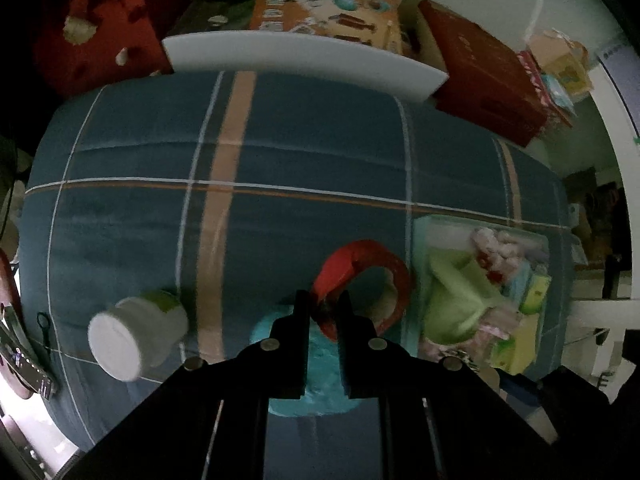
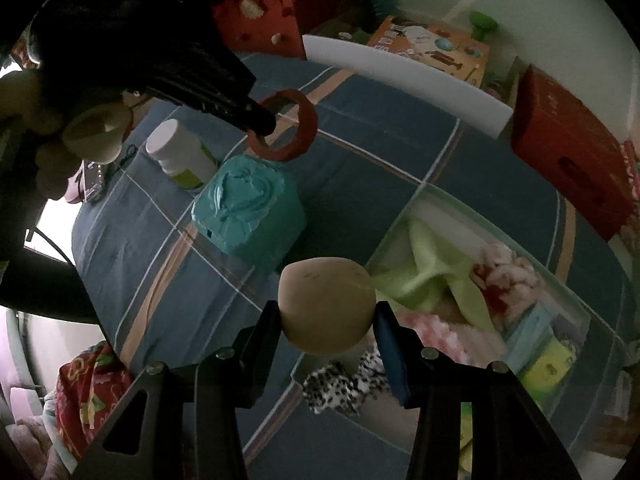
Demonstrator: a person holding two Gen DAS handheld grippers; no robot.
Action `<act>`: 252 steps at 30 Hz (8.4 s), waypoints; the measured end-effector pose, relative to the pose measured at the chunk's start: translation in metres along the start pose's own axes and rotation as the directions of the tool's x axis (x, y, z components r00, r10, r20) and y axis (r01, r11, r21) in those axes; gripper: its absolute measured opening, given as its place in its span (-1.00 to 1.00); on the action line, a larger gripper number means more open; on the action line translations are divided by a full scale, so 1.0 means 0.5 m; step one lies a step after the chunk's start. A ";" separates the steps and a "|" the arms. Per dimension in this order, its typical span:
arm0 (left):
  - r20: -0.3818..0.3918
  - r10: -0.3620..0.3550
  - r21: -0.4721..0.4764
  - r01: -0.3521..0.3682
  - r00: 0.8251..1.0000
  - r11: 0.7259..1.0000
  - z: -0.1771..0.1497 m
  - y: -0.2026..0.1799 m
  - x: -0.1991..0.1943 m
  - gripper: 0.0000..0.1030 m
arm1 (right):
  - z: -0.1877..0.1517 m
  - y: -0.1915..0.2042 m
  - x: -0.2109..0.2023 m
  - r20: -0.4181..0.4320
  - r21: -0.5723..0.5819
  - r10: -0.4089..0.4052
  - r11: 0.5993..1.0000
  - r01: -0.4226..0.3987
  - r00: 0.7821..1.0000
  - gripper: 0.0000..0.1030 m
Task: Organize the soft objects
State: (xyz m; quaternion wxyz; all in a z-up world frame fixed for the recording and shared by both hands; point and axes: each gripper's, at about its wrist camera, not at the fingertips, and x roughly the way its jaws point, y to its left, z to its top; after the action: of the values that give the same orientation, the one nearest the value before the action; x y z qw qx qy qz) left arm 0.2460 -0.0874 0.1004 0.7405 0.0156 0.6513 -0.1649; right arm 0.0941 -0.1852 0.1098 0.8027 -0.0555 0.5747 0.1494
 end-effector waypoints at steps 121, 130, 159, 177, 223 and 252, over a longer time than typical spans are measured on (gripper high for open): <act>0.351 0.106 0.078 -0.142 0.930 0.987 -0.407 -0.026 0.036 0.91 | -0.296 -0.026 0.004 0.124 0.552 -0.170 0.831 0.075 0.978 1.00; 0.426 0.154 0.029 -0.184 0.891 0.982 -0.474 0.016 0.045 0.91 | -0.320 0.037 0.025 0.163 0.573 -0.234 0.813 0.101 0.958 1.00; 0.453 0.345 -0.127 -0.323 0.822 0.938 -0.526 0.066 0.108 0.91 | -0.335 0.095 0.088 0.217 0.572 -0.360 0.800 0.180 0.907 1.00; 0.451 0.371 -0.118 -0.357 0.812 0.926 -0.536 0.053 0.119 0.91 | -0.340 0.101 0.101 0.186 0.570 -0.415 0.784 0.246 0.890 1.00; 0.492 0.427 -0.140 -0.415 0.758 0.899 -0.559 0.044 0.104 0.91 | -0.357 0.104 0.085 0.183 0.604 -0.454 0.752 0.265 0.872 1.00; 0.510 0.422 -0.130 -0.417 0.750 0.899 -0.561 0.040 0.099 0.91 | -0.359 0.107 0.080 0.192 0.608 -0.462 0.749 0.265 0.866 1.00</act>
State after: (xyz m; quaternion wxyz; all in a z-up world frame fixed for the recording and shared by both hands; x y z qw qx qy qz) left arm -0.0131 -0.0126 0.0060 0.9078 0.1125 0.4040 0.0103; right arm -0.0729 -0.1740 0.0169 0.8804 0.0968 0.4274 -0.1810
